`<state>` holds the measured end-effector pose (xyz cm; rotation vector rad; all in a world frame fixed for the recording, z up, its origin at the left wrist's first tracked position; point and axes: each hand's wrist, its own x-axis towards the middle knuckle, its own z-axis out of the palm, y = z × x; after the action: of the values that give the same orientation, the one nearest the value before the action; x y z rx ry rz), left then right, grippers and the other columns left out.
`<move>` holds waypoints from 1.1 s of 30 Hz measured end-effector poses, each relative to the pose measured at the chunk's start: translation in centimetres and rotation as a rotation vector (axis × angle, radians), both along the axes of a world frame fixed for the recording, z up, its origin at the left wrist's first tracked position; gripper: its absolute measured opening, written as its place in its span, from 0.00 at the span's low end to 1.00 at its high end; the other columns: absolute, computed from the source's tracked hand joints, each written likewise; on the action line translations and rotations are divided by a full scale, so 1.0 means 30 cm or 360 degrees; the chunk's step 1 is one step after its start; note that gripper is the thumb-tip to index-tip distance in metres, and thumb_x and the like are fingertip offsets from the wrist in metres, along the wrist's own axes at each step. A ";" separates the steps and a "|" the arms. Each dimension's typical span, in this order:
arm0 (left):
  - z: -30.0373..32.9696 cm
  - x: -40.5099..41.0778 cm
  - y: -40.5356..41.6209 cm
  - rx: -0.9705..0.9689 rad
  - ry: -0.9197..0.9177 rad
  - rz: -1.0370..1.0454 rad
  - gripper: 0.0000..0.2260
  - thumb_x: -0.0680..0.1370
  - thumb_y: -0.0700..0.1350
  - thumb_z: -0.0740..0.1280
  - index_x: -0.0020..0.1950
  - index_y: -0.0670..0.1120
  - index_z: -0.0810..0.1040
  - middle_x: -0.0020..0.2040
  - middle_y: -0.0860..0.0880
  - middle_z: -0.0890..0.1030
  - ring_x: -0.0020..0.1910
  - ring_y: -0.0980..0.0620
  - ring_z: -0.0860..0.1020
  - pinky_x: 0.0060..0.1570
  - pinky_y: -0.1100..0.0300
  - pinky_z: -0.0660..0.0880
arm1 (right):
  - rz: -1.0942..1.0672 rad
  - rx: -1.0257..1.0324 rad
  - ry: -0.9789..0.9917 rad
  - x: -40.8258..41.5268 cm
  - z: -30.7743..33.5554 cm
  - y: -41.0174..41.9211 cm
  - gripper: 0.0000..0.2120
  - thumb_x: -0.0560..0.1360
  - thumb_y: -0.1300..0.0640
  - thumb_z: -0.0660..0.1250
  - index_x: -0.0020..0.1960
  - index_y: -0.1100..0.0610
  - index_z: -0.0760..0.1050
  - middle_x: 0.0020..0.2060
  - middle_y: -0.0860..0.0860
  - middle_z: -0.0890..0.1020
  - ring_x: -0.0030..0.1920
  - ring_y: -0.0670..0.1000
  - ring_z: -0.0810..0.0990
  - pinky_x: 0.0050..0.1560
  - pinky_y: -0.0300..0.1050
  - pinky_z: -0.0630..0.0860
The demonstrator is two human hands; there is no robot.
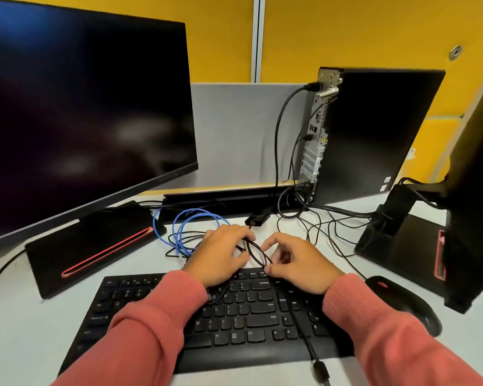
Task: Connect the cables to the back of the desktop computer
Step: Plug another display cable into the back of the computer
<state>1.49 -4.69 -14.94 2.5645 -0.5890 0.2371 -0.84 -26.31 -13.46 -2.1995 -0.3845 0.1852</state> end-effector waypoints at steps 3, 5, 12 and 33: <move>-0.002 -0.006 -0.001 -0.0129 -0.0137 0.0075 0.10 0.79 0.49 0.69 0.58 0.57 0.76 0.53 0.61 0.79 0.58 0.56 0.76 0.64 0.50 0.69 | -0.0074 0.0249 0.0000 -0.005 0.011 -0.020 0.11 0.71 0.61 0.77 0.50 0.50 0.81 0.37 0.51 0.86 0.39 0.48 0.82 0.50 0.48 0.78; -0.005 -0.007 0.006 -0.0297 -0.0210 0.0109 0.08 0.79 0.48 0.70 0.58 0.57 0.77 0.49 0.61 0.80 0.53 0.58 0.78 0.60 0.48 0.74 | -0.0142 0.0404 -0.0056 -0.005 0.013 -0.028 0.06 0.72 0.59 0.78 0.47 0.52 0.83 0.39 0.51 0.86 0.42 0.49 0.84 0.54 0.48 0.79; -0.001 -0.019 0.020 -0.0488 -0.0109 0.0086 0.08 0.80 0.52 0.68 0.59 0.59 0.78 0.46 0.60 0.80 0.50 0.59 0.79 0.55 0.50 0.77 | -0.0262 0.0806 -0.0045 0.001 0.004 -0.038 0.03 0.73 0.59 0.77 0.46 0.56 0.84 0.37 0.49 0.83 0.38 0.47 0.78 0.43 0.40 0.77; 0.013 -0.042 0.023 -0.0635 -0.0125 0.0113 0.11 0.84 0.54 0.62 0.62 0.56 0.80 0.57 0.60 0.82 0.57 0.61 0.79 0.59 0.54 0.76 | -0.0176 0.1151 -0.0305 0.021 0.139 0.059 0.07 0.73 0.63 0.75 0.51 0.61 0.83 0.34 0.45 0.82 0.38 0.46 0.80 0.42 0.36 0.77</move>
<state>0.23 -3.99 -14.57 2.1989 -0.4282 0.4352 -0.21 -24.53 -9.28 -1.5175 -0.3620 -0.2034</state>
